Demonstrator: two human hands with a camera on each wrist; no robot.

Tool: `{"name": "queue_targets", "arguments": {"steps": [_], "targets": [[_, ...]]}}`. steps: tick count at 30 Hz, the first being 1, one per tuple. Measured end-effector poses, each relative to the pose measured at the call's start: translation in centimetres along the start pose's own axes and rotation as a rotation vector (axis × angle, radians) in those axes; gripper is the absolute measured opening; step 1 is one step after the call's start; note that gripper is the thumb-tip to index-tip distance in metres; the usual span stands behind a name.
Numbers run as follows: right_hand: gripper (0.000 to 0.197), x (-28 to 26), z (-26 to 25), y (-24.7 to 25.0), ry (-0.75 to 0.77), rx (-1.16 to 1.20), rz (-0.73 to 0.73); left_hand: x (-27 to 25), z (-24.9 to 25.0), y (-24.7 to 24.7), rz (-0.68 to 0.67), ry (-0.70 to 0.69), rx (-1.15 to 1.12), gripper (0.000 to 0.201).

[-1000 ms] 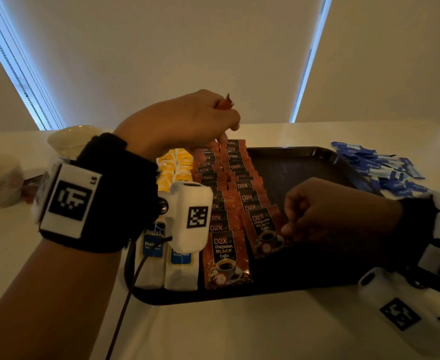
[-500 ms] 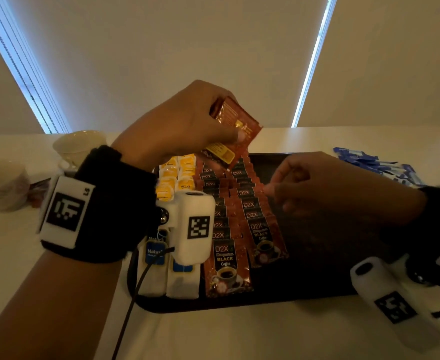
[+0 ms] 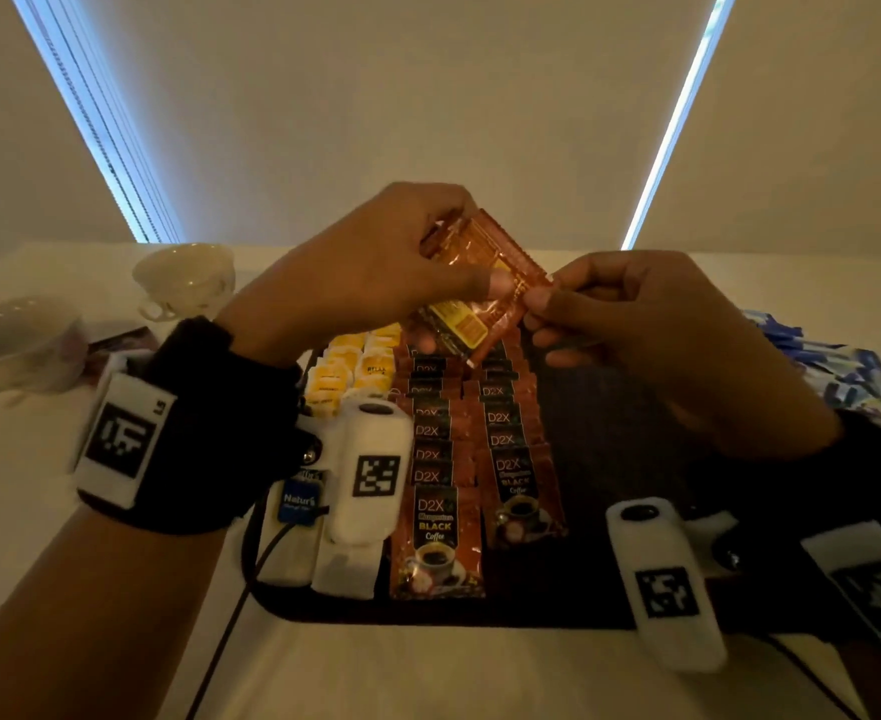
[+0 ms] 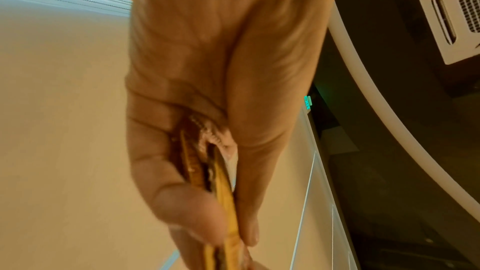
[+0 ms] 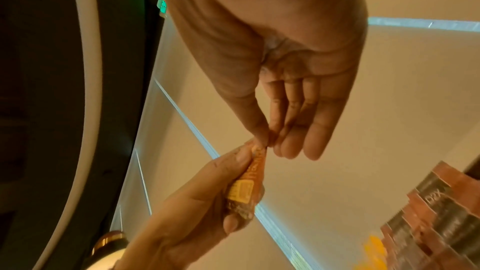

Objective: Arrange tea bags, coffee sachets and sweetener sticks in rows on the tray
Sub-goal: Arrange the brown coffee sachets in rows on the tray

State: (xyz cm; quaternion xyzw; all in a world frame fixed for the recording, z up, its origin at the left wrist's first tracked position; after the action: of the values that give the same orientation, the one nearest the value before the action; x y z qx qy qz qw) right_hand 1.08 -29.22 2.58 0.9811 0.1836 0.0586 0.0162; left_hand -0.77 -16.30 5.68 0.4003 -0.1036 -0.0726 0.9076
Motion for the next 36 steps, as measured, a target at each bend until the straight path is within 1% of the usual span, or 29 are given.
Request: {"name": "queue_targets", "arguments": {"steps": [3,7,9,11,12,13,14,17,19,20,21,24,26,28,30,32,34,36], "targets": [[0.009,0.4,0.4,0.3,-0.019,-0.018,-0.031,-0.2,0.3,-0.2,-0.005,-0.012,0.008,0.042],[0.007,1.2,0.8,0.7,-0.087,0.01,-0.084,-0.6,0.8,0.4,0.022,-0.038,0.002,0.037],[0.009,1.6,1.0,0.6,-0.126,-0.01,-0.132,-0.7,1.4,0.4,0.04,-0.081,0.057,0.04],[0.013,1.8,1.1,0.2,-0.147,-0.056,-0.172,-0.6,2.0,-0.1,0.019,-0.133,0.115,0.045],[0.015,1.8,1.2,0.1,-0.146,-0.068,-0.177,-0.6,2.2,-0.5,0.006,-0.148,0.134,0.045],[0.02,1.8,1.2,-0.1,-0.142,-0.069,-0.173,-0.4,2.4,-0.7,0.007,-0.152,0.141,0.04],[0.029,1.7,1.3,-0.3,-0.14,-0.065,-0.168,-0.1,2.3,-0.8,0.023,-0.143,0.128,0.033],[0.069,1.2,1.6,-1.0,-0.152,-0.046,-0.195,0.4,1.5,-0.6,0.113,-0.068,0.056,0.022],[0.095,0.6,0.9,-1.4,-0.083,-0.074,-0.225,0.5,1.2,-0.3,0.193,-0.035,0.092,0.02],[0.101,0.3,0.3,-1.7,-0.026,-0.117,-0.246,0.5,1.1,-0.2,0.224,-0.027,0.102,0.02],[0.099,-0.1,-0.1,-2.1,0.03,-0.169,-0.266,0.4,1.0,-0.2,0.243,-0.017,0.088,0.02],[0.074,-0.4,-0.8,-2.8,0.151,-0.239,-0.266,0.0,0.8,-0.5,0.225,0.02,-0.038,0.028],[0.063,-0.2,-1.0,-2.7,0.171,-0.213,-0.25,-0.3,0.7,-0.8,0.174,0.053,-0.096,0.037],[0.052,0.1,-1.2,-2.5,0.168,-0.171,-0.281,-0.4,0.5,-0.8,0.12,0.072,-0.123,0.04],[0.037,0.4,-1.0,-2.1,0.118,-0.116,-0.313,-0.6,0.2,-0.7,0.076,0.078,-0.162,0.037],[0.022,0.8,-0.2,-1.0,0.021,-0.011,-0.314,-0.6,-0.1,-0.5,0.037,0.075,-0.144,0.034],[0.015,1.2,0.8,0.3,-0.088,0.084,-0.288,-0.6,-0.6,-0.4,0.005,0.067,-0.099,0.034],[0.015,1.4,1.5,1.0,-0.157,0.116,-0.29,-0.5,-1.1,-0.4,-0.016,0.064,-0.03,0.036]]}}
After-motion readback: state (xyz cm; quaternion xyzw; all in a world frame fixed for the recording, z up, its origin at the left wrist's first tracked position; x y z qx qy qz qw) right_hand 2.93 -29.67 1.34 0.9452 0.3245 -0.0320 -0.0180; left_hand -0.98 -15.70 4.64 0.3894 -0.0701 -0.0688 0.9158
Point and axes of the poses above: each hand's wrist, its own x-axis towards the middle knuckle, its own y-axis out of the back of the hand, z = x × y, the point moved 10 cm from there along x, towards the middle knuckle, and after that the axes turned 15 degrees about x, right-handed, at the moved point
